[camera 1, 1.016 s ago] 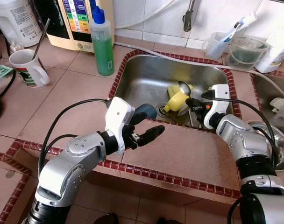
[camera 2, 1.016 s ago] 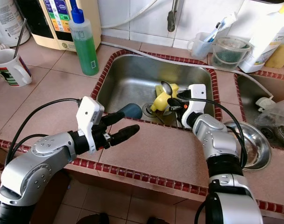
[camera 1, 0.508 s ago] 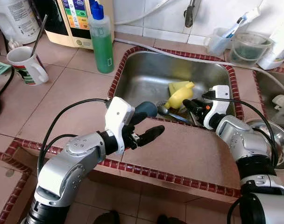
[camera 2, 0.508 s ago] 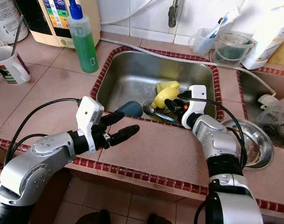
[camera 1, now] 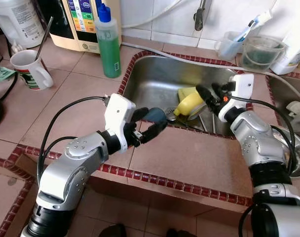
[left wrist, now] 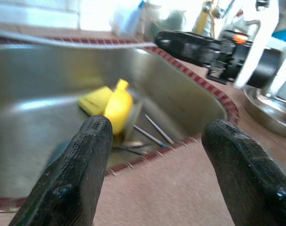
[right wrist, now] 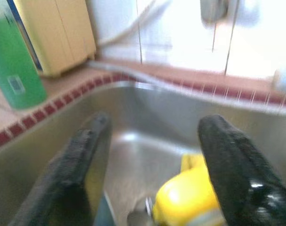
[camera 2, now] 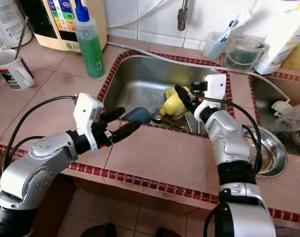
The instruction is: Kitchen organization
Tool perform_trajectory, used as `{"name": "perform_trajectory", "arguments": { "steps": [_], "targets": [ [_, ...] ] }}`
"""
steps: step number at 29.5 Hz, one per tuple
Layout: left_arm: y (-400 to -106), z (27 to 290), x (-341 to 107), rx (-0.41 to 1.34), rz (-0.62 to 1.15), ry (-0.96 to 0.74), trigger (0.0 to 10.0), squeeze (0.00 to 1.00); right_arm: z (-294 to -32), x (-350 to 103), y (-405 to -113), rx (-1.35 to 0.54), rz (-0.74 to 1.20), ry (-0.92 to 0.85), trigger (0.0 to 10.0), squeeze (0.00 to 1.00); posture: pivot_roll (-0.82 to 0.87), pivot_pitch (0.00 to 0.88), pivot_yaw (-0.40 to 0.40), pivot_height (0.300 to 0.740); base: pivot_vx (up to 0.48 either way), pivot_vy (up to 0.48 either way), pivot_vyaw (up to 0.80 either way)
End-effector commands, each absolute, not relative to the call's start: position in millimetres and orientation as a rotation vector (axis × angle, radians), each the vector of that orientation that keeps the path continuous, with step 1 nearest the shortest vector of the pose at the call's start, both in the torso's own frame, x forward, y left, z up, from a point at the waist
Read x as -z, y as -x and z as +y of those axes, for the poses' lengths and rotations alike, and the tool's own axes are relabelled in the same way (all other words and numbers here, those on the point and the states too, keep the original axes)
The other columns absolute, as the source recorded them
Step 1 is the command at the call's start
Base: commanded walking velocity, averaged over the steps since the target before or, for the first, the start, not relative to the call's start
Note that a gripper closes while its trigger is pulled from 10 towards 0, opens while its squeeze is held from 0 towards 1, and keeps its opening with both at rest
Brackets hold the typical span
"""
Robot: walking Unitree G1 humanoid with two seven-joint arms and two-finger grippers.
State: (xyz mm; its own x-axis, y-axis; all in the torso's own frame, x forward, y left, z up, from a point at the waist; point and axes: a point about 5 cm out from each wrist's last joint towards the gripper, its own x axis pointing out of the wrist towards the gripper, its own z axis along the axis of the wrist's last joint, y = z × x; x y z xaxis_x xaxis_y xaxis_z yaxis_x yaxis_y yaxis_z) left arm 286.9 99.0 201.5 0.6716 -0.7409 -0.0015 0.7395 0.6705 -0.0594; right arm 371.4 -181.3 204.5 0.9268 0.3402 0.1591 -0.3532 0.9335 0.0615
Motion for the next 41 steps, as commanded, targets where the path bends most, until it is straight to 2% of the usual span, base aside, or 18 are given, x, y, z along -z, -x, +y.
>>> {"name": "perform_trajectory", "arguments": {
  "steps": [1, 7, 12, 17, 21, 22, 23, 24, 25, 26, 35, 41],
  "targets": [
    [-289.2, 100.0, -204.3, 0.822, 0.004, 0.051, 10.0, 0.00, -187.6, -206.3, -367.9, -0.305, -0.177, -0.077, 10.0, 1.00, 0.10, 0.047, -0.034, 0.740, 0.000, 0.000, 0.00],
    [-296.9, 105.0, -202.8, 0.735, -0.048, 0.015, 10.0, 0.00, -193.5, -206.2, -356.4, -0.177, -0.268, -0.045, 10.0, 1.00, 0.10, 0.000, -0.031, 0.740, 0.000, 0.000, 0.00],
    [-308.3, 113.7, -193.6, 0.635, -0.013, 0.107, 10.0, 0.00, -197.0, -202.8, -346.3, -0.084, -0.308, 0.032, 10.0, 1.00, 0.08, 0.000, -0.030, 0.740, 0.000, 0.000, 0.00],
    [-311.3, 114.9, -193.9, 0.563, -0.143, -0.011, 10.0, 0.00, -195.8, -199.7, -337.9, -0.012, -0.318, 0.050, 10.0, 1.00, 0.06, 0.000, -0.018, 0.740, 0.000, 0.000, 0.00],
    [-317.7, 116.2, -182.1, 0.527, -0.085, 0.056, 10.0, 0.00, -190.8, -187.8, -329.3, 0.001, -0.308, 0.121, 10.0, 1.00, 0.05, 0.000, -0.008, 0.740, 0.000, 0.000, 0.00],
    [-319.3, 117.5, -179.9, 0.511, -0.079, 0.073, 10.0, 0.00, -190.2, -183.5, -327.7, 0.008, -0.298, 0.118, 10.0, 0.78, 0.04, 0.000, -0.007, 0.740, 0.000, 0.000, 0.00],
    [-320.7, 118.8, -178.6, 0.493, -0.087, 0.086, 10.0, 0.00, -189.2, -177.3, -325.0, 0.021, -0.285, 0.118, 10.0, 0.26, 0.04, 0.000, -0.007, 0.740, 0.000, 0.000, 0.00],
    [-320.9, 119.0, -178.2, 0.489, -0.094, 0.087, 10.0, 0.00, -188.7, -175.5, -323.8, 0.027, -0.281, 0.120, 10.0, 0.06, 0.04, 0.000, -0.004, 0.740, 0.000, 0.000, 0.00],
    [-320.9, 119.0, -178.2, 0.489, -0.094, 0.087, 10.0, 0.00, -188.7, -175.5, -323.8, 0.027, -0.281, 0.120, 10.0, 0.06, 0.04, 0.000, -0.004, 0.740, 0.000, 0.000, 0.00],
    [-321.0, 119.7, -176.5, 0.479, -0.099, 0.095, 10.0, 0.00, -187.6, -172.0, -321.3, 0.043, -0.276, 0.100, 10.0, 0.00, 0.03, 0.000, 0.001, 0.740, 0.000, 0.000, 0.00],
    [-323.9, 119.8, -172.3, 0.481, -0.140, 0.065, 10.0, 0.00, -171.8, -165.5, -314.8, 0.060, -0.275, 0.074, 10.0, 0.00, 0.02, 0.000, 0.013, 0.740, 0.000, 0.000, 0.00],
    [-326.7, 120.6, -172.4, 0.483, -0.146, 0.064, 10.0, 0.00, -165.2, -164.2, -314.9, 0.040, -0.270, 0.073, 10.0, 0.00, 0.02, 0.000, 0.010, 0.740, 0.000, -0.319, 0.00]
  ]
}}
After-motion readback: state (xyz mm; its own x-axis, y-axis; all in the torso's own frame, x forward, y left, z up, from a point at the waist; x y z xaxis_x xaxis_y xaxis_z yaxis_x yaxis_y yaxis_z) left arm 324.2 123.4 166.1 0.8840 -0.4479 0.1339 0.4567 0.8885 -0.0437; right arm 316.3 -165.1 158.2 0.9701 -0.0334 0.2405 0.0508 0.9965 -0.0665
